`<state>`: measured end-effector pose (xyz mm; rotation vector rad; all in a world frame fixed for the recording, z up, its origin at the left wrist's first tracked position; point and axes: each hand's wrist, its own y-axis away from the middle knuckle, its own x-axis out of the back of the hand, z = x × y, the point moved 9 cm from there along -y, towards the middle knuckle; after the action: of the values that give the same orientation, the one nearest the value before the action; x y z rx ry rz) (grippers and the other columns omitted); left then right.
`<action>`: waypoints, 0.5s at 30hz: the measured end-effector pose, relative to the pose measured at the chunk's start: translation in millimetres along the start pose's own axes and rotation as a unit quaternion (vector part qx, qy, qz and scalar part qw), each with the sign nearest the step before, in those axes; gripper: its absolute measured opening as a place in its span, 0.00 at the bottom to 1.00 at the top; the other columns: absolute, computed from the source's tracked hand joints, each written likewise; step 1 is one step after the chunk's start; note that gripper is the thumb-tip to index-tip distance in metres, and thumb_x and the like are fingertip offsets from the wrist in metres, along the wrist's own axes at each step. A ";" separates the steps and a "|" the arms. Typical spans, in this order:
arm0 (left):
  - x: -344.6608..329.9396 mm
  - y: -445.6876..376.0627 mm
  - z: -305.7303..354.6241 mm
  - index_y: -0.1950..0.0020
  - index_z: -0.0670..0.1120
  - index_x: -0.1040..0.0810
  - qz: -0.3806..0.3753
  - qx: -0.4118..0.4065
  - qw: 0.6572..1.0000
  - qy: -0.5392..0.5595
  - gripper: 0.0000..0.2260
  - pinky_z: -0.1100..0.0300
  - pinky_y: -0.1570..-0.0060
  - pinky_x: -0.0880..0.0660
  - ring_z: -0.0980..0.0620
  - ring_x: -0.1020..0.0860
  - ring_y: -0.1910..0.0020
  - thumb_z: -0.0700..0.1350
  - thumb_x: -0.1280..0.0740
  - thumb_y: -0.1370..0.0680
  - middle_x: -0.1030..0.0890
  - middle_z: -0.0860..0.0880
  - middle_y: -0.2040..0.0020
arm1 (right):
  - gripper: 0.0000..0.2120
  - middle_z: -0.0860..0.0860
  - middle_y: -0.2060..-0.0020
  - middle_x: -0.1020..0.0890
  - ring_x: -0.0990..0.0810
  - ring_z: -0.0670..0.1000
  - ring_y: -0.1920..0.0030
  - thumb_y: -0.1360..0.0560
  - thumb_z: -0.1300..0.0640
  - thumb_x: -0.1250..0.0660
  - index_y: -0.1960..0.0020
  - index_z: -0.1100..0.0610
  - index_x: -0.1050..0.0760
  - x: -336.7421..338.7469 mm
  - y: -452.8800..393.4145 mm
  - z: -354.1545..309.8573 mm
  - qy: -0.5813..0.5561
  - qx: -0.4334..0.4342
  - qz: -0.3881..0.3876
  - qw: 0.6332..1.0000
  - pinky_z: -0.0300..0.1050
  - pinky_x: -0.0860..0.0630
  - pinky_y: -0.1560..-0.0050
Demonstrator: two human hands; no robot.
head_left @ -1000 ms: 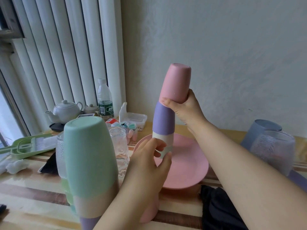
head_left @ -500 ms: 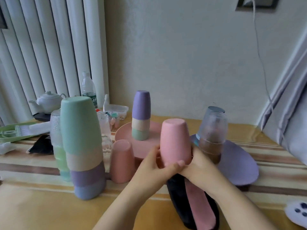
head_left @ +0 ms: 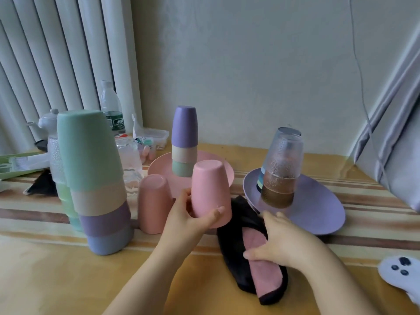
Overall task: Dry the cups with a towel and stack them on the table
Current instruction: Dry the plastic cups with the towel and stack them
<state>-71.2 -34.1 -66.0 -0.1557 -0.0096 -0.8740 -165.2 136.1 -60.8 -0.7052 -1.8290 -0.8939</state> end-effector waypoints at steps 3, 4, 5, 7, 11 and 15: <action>-3.4 0.7 -4.1 0.45 0.53 0.26 -0.003 0.005 1.000 0.015 0.19 0.71 0.62 0.25 0.63 0.20 0.56 0.46 0.22 0.31 0.19 0.51 0.49 | 0.22 0.50 0.43 0.26 0.25 0.52 0.44 0.30 0.49 0.29 0.40 0.54 0.33 4.6 -5.4 2.0 -0.021 0.009 0.027 0.999 0.46 0.24 0.47; -2.5 0.6 -4.4 0.46 0.54 0.26 0.000 0.005 1.000 0.021 0.20 0.71 0.62 0.25 0.62 0.20 0.57 0.47 0.21 0.32 0.19 0.50 0.49 | 0.16 0.50 0.47 0.24 0.23 0.52 0.46 0.29 0.52 0.31 0.45 0.55 0.30 7.5 -8.0 2.1 -0.050 0.020 0.046 0.997 0.46 0.24 0.48; -1.1 -0.1 -4.4 0.47 0.54 0.26 0.004 0.006 1.000 0.026 0.20 0.71 0.62 0.25 0.63 0.20 0.57 0.50 0.21 0.33 0.19 0.50 0.49 | 0.10 0.49 0.52 0.21 0.22 0.51 0.49 0.29 0.55 0.32 0.50 0.55 0.27 10.8 -11.1 2.3 -0.084 0.035 0.070 0.993 0.47 0.24 0.50; 2.0 0.1 -2.1 0.47 0.54 0.26 0.012 0.005 0.999 0.042 0.19 0.72 0.63 0.26 0.64 0.20 0.59 0.51 0.23 0.34 0.18 0.51 0.51 | 0.01 0.48 0.60 0.19 0.20 0.50 0.55 0.28 0.58 0.34 0.57 0.53 0.24 19.3 -15.5 0.8 -0.139 0.069 0.120 0.981 0.47 0.23 0.54; 6.8 3.7 5.0 0.47 0.52 0.24 0.020 -0.004 0.998 0.054 0.20 0.73 0.65 0.27 0.63 0.20 0.60 0.54 0.28 0.37 0.18 0.51 0.54 | 0.06 0.44 0.66 0.20 0.22 0.45 0.61 0.26 0.60 0.33 0.58 0.50 0.25 45.9 -10.5 -14.3 -0.216 0.139 0.273 0.927 0.31 0.29 0.63; 7.4 6.2 3.1 0.49 0.56 0.24 0.013 -0.001 0.999 0.053 0.18 0.73 0.64 0.27 0.64 0.20 0.59 0.54 0.28 0.37 0.17 0.58 0.56 | 0.19 0.43 0.52 0.22 0.25 0.39 0.52 0.26 0.59 0.31 0.37 0.53 0.30 61.1 -8.5 -25.0 -0.295 0.166 0.368 0.866 0.27 0.33 0.58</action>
<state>-61.6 -35.4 -63.2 -0.1103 0.0915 -0.8561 -182.9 116.0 0.1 -1.4204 -1.9002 0.1715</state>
